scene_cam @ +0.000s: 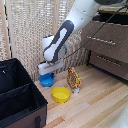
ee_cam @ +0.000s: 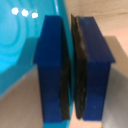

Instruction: Kindly move your gripper toward the top drawer's handle. With caution, hold the handle robustly using your gripper and pull open the top drawer. Let the handle go. Relocate your gripper to the bowl placed in the background. Gently hold the bowl using your gripper. Bring the gripper and the bowl to the ajar drawer. Softly release the bowl into it.

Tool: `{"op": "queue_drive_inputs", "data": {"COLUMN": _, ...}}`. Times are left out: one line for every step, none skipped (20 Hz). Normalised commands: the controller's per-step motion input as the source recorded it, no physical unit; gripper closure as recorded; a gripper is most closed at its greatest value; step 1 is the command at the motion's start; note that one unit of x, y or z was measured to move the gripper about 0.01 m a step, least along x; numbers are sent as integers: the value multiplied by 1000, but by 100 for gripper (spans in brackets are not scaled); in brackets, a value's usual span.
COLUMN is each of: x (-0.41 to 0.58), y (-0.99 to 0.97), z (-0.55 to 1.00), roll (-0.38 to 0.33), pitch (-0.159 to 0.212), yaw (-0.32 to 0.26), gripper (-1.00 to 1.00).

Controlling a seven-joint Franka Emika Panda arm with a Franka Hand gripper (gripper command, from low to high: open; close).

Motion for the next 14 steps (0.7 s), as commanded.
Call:
{"op": "queue_drive_inputs", "data": {"x": 74, "y": -37, "z": 663, "roll": 17, "pitch": -52, "yaw": -11, "gripper": 100}}
{"op": "queue_drive_inputs", "data": {"x": 174, "y": -151, "z": 777, "roll": 19, "pitch": -11, "yaw": -9, "gripper": 100}}
{"op": "queue_drive_inputs", "data": {"x": 249, "y": -151, "z": 894, "roll": 10, "pitch": 0, "yaw": -17, "gripper": 100}}
{"op": "queue_drive_inputs", "data": {"x": 237, "y": -151, "z": 926, "roll": 3, "pitch": 0, "yaw": -20, "gripper": 100}}
{"op": "queue_drive_inputs", "data": {"x": 234, "y": -166, "z": 969, "roll": 2, "pitch": 0, "yaw": -47, "gripper": 100}}
{"op": "queue_drive_inputs", "data": {"x": 243, "y": -114, "z": 1000, "roll": 0, "pitch": 3, "yaw": -66, "gripper": 100}}
{"op": "queue_drive_inputs", "data": {"x": 114, "y": -100, "z": 1000, "roll": 0, "pitch": 0, "yaw": -99, "gripper": 100}}
{"op": "queue_drive_inputs", "data": {"x": 26, "y": -109, "z": 1000, "roll": -3, "pitch": 0, "yaw": -130, "gripper": 100}}
{"op": "queue_drive_inputs", "data": {"x": 0, "y": -109, "z": 1000, "roll": -18, "pitch": 0, "yaw": -137, "gripper": 100}}
{"op": "queue_drive_inputs", "data": {"x": 0, "y": -143, "z": 1000, "roll": -30, "pitch": 14, "yaw": -148, "gripper": 100}}
{"op": "queue_drive_inputs", "data": {"x": 0, "y": -143, "z": 1000, "roll": -38, "pitch": 29, "yaw": -142, "gripper": 100}}
{"op": "queue_drive_inputs", "data": {"x": 0, "y": -194, "z": 1000, "roll": -30, "pitch": 75, "yaw": -145, "gripper": 100}}
{"op": "queue_drive_inputs", "data": {"x": 0, "y": -234, "z": 969, "roll": -19, "pitch": 107, "yaw": -138, "gripper": 100}}
{"op": "queue_drive_inputs", "data": {"x": -29, "y": -217, "z": 963, "roll": -11, "pitch": 110, "yaw": -129, "gripper": 100}}
